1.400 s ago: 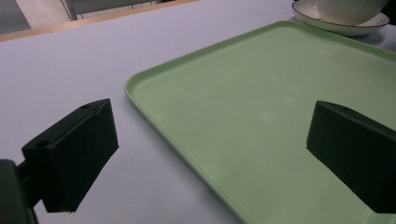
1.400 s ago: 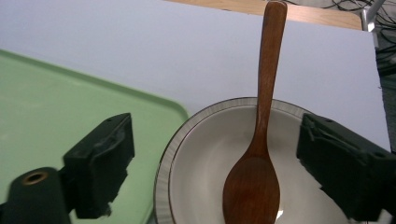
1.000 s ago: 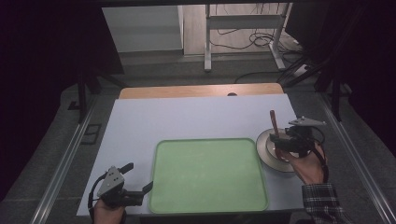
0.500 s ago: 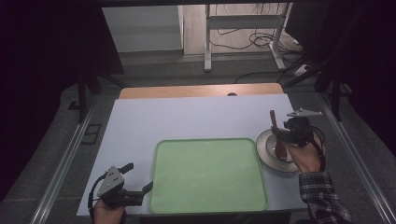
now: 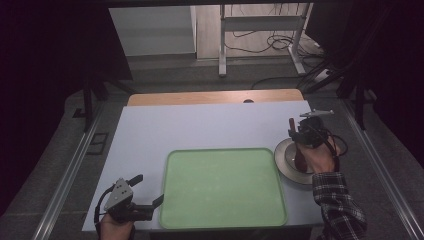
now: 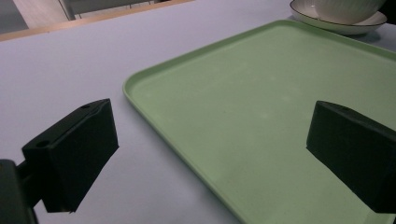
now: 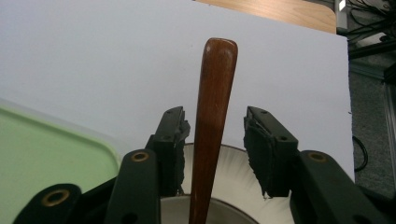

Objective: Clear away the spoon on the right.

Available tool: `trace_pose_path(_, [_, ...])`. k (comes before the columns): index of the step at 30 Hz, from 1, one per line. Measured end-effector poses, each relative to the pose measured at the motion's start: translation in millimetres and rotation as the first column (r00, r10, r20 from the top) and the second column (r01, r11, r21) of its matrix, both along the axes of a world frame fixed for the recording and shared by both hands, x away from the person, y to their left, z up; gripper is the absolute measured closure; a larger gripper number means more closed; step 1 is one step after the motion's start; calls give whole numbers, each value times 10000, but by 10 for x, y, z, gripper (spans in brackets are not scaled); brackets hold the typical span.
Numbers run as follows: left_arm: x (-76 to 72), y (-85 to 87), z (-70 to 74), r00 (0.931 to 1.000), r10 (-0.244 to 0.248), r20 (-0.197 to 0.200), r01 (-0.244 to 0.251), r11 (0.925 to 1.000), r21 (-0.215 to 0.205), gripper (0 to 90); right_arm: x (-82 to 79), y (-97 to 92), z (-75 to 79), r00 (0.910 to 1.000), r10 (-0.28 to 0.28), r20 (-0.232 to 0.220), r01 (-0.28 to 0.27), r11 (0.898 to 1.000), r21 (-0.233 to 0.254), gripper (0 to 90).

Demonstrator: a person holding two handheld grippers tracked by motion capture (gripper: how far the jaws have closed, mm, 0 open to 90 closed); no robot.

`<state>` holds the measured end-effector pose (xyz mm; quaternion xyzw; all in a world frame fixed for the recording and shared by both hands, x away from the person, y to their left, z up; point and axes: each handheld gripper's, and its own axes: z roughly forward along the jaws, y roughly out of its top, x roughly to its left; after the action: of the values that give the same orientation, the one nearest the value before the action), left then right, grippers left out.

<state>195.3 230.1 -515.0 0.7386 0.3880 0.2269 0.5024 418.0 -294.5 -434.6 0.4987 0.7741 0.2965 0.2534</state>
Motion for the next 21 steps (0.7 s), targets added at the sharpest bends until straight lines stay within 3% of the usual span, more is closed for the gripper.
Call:
trace_pose_path(4, [-1,1,1,10000,-11,0,11,10000,15,19,47,13,-20,9999,-109,-81,108,9999,-43,614])
trace_pose_path(7, [-1,0,1,10000,-33,-2,33,10000,59,19,74,29,-34,9996,-193,-183,190,9997,-127,717])
trace_pose_path(11, [-1,0,2,10000,-31,0,31,10000,74,19,77,32,-15,9992,-294,-285,292,9995,-70,765])
trace_pose_path(21, [-2,-4,1,10000,-31,1,31,10000,91,19,38,39,101,9979,18,-646,-9,9999,137,771])
